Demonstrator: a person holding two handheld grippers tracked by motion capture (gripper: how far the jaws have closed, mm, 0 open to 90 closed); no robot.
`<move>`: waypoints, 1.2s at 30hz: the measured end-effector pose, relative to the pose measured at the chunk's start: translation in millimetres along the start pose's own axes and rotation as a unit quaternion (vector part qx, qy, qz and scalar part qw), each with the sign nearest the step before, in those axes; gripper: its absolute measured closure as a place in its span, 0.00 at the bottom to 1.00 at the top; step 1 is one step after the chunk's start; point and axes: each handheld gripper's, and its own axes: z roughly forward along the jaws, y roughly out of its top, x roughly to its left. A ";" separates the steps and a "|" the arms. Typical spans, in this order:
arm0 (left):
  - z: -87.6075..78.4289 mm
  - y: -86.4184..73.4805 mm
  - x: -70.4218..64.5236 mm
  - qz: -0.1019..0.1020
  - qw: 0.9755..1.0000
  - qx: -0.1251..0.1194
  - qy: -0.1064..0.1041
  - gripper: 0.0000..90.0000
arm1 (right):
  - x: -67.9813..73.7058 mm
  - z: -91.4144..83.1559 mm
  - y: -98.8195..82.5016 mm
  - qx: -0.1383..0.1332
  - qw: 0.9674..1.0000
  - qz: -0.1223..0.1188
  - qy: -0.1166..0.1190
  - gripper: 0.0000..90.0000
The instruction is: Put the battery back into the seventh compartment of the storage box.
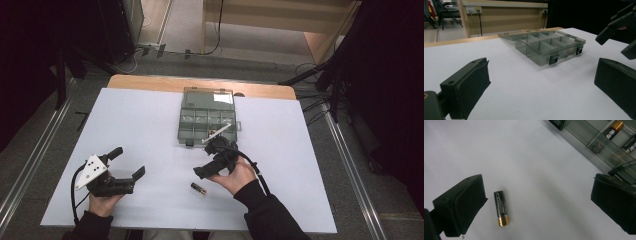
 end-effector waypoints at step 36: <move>0.0 0.1 -0.1 0.000 1.000 0.000 -0.001 0.00 | 49.2 42.8 -14.5 0.146 0.983 -0.114 0.011 0.72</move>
